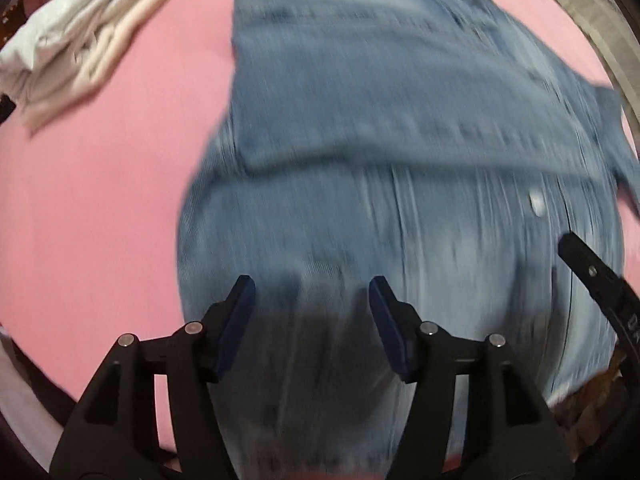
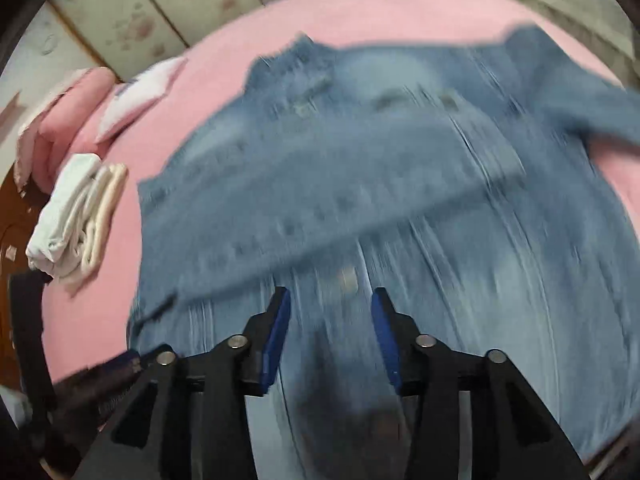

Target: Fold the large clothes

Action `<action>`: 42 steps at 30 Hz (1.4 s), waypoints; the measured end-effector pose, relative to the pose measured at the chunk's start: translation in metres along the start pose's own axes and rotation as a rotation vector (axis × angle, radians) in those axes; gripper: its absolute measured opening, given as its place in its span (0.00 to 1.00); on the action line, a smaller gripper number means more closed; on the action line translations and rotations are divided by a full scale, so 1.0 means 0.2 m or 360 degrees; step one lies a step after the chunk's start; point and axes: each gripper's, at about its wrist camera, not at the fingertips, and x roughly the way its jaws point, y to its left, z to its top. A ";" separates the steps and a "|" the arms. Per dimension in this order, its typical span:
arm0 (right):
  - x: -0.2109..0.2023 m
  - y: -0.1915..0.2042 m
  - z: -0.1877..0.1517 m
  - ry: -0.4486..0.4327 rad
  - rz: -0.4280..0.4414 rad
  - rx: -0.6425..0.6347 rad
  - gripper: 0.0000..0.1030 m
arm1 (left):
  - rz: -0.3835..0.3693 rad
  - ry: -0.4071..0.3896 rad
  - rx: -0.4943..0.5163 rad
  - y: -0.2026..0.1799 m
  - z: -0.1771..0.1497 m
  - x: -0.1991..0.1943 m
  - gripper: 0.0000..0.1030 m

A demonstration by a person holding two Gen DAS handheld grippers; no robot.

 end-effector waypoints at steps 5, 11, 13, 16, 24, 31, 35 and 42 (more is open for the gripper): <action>-0.08 -0.18 -0.25 0.0125 -0.0016 0.0203 0.68 | 0.0023 0.0038 0.0049 -0.13 -0.18 -0.05 0.55; -0.12 -0.44 -0.33 0.0059 -0.0057 0.0365 0.76 | -0.0053 0.0063 0.0069 -0.34 -0.22 -0.10 0.55; -0.13 -0.55 -0.32 0.0015 -0.0115 0.0409 0.76 | -0.0064 0.0066 0.0068 -0.42 -0.22 -0.13 0.55; -0.14 -0.74 -0.29 0.0011 -0.0130 0.0514 0.76 | -0.0055 0.0062 0.0086 -0.58 -0.26 -0.20 0.55; -0.27 -1.34 -0.15 -0.0012 -0.0096 0.0729 0.82 | -0.0042 0.0089 0.0111 -1.21 -0.23 -0.25 0.55; -0.37 -1.94 0.10 -0.0044 -0.0084 0.0848 0.82 | -0.0108 0.0020 0.0213 -1.87 -0.17 -0.34 0.56; -0.38 -2.25 0.27 -0.0077 -0.0031 0.0928 0.82 | -0.0130 -0.0001 0.0239 -2.13 -0.13 -0.38 0.56; -0.35 -2.68 0.58 -0.0151 0.0068 0.1013 0.82 | -0.0114 0.0039 0.0250 -2.37 -0.10 -0.34 0.58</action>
